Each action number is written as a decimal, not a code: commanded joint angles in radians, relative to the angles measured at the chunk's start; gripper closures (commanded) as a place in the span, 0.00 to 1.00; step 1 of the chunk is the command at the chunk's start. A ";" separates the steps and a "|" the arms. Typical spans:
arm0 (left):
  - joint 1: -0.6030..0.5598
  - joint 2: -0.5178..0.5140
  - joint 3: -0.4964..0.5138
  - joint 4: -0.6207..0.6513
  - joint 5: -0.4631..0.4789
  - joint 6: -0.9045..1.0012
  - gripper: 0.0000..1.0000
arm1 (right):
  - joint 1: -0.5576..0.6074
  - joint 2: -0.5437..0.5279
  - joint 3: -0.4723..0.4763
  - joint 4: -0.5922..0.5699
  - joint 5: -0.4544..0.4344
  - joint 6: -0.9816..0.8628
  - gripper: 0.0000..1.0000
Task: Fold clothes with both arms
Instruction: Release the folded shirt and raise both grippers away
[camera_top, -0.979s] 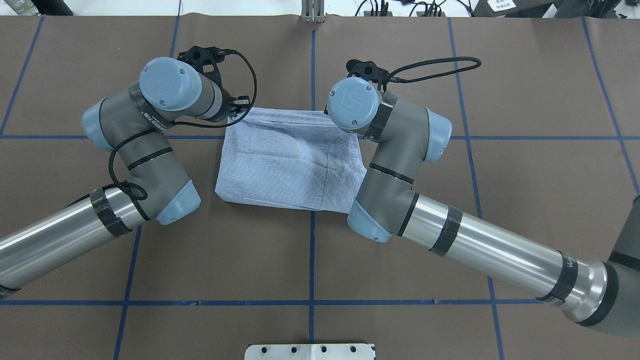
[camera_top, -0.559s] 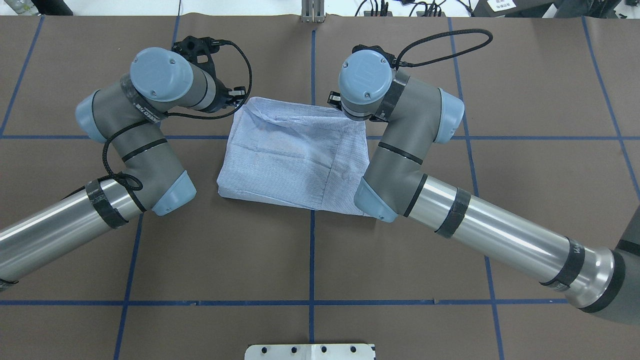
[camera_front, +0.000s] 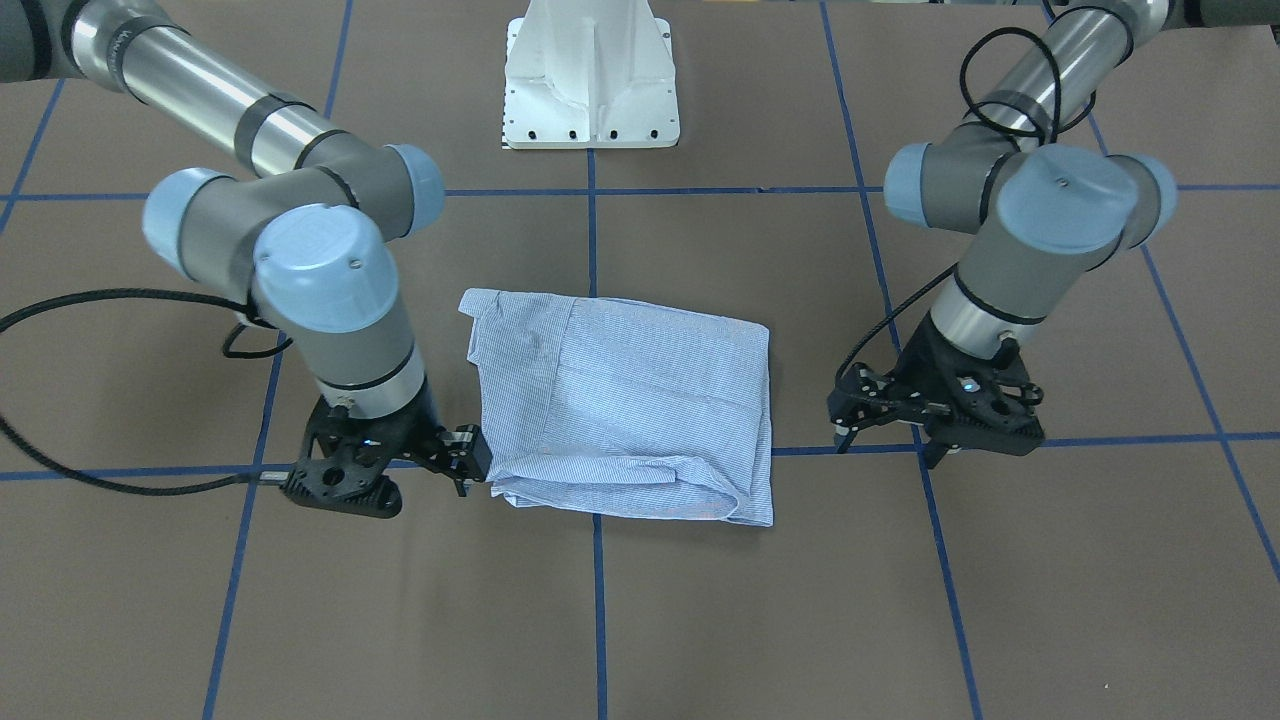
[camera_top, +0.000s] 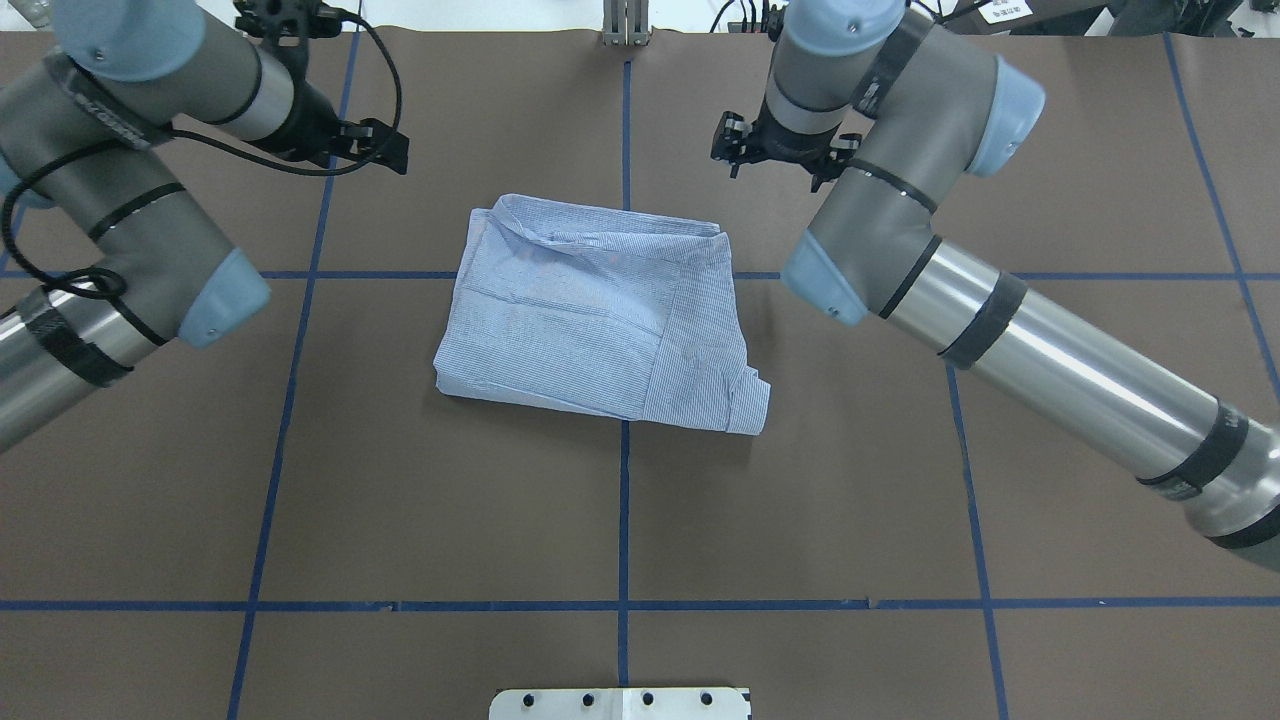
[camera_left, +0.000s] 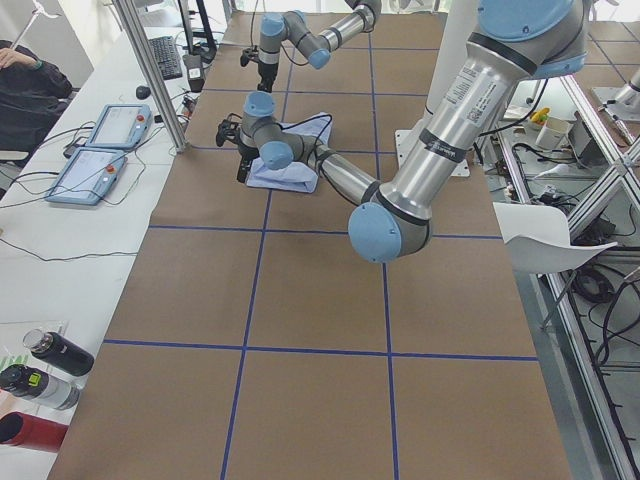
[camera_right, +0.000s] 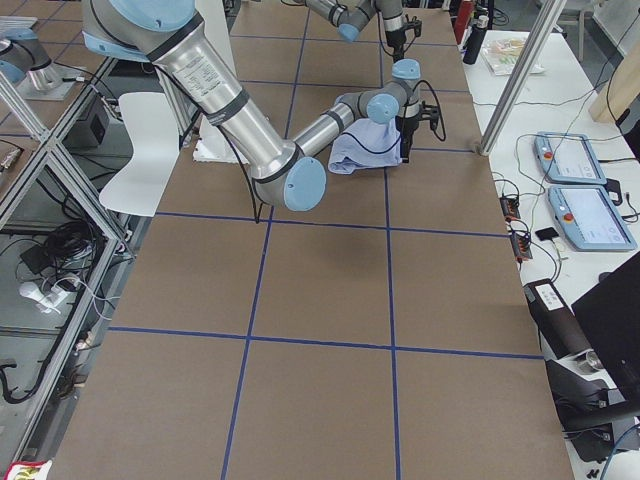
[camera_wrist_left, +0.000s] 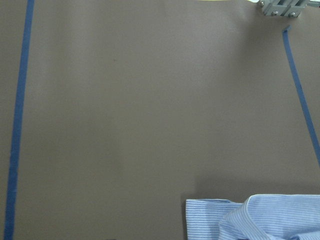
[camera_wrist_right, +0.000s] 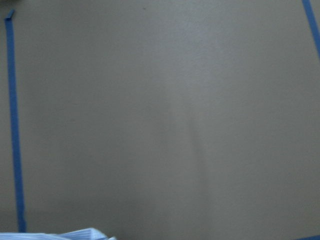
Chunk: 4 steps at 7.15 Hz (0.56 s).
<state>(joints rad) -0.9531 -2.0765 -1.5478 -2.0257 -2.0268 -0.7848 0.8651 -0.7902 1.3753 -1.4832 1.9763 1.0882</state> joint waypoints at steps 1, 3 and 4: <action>-0.131 0.146 -0.093 0.054 -0.082 0.315 0.00 | 0.170 -0.160 0.117 -0.083 0.140 -0.376 0.00; -0.339 0.281 -0.092 0.094 -0.208 0.692 0.00 | 0.334 -0.332 0.209 -0.132 0.252 -0.729 0.00; -0.425 0.361 -0.089 0.094 -0.258 0.716 0.00 | 0.391 -0.421 0.261 -0.170 0.257 -0.880 0.00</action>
<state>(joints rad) -1.2622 -1.8124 -1.6382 -1.9387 -2.2163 -0.1777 1.1700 -1.0976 1.5718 -1.6079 2.2011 0.4147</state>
